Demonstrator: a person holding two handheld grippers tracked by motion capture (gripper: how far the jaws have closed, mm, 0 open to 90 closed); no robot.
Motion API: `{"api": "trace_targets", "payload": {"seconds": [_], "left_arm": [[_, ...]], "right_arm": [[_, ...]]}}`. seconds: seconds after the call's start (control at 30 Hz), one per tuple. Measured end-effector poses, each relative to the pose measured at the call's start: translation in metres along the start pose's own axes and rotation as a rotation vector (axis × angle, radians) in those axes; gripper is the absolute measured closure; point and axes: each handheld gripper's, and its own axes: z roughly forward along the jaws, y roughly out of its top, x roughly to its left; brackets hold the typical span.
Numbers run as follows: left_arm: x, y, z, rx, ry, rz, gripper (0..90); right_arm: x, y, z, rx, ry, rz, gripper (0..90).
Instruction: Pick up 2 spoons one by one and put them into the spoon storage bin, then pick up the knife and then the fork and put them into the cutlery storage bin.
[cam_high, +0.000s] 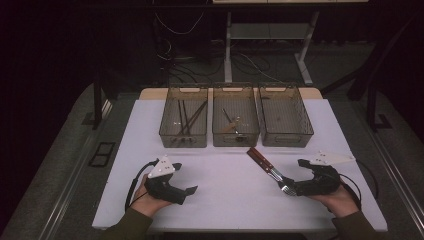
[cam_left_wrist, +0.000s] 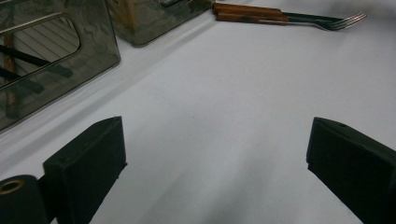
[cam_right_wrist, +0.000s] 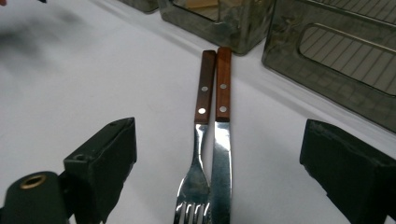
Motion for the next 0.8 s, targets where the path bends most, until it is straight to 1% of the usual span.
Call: {"api": "trace_targets", "payload": {"seconds": [0.07, 0.17, 0.23, 0.3, 0.4, 0.57, 0.67, 0.8], "left_arm": [[0.0, 0.0, 0.0, -0.001, 0.0, 0.001, 2.7], [0.0, -0.001, 0.0, -0.004, 0.0, 0.003, 1.8], [0.0, -0.001, 0.001, 0.002, 0.003, 0.002, 0.2], [0.001, -0.002, 0.002, 0.008, 0.002, -0.01, 0.0], [0.003, -0.002, 0.002, 0.01, 0.006, -0.012, 0.0], [0.003, -0.002, 0.002, 0.015, 0.003, 0.005, 0.0], [0.001, -0.002, 0.003, 0.024, 0.001, 0.016, 0.0], [0.001, -0.001, 0.004, 0.026, -0.005, 0.022, 0.0]], "right_arm": [[-0.002, 0.004, 0.0, 0.028, 0.019, 0.011, 11.1], [-0.004, 0.01, 0.005, 0.047, 0.011, -0.001, 11.1], [-0.006, 0.014, 0.007, 0.047, 0.007, 0.0, 11.1], [-0.007, 0.019, 0.009, 0.048, 0.0, 0.005, 11.2], [-0.008, 0.026, 0.012, 0.055, -0.007, 0.003, 11.2], [-0.009, 0.038, 0.02, 0.08, -0.024, -0.01, 11.5], [-0.009, 0.046, 0.023, 0.084, -0.036, -0.017, 13.8], [-0.009, 0.054, 0.027, 0.091, -0.043, -0.004, 14.7]]}}
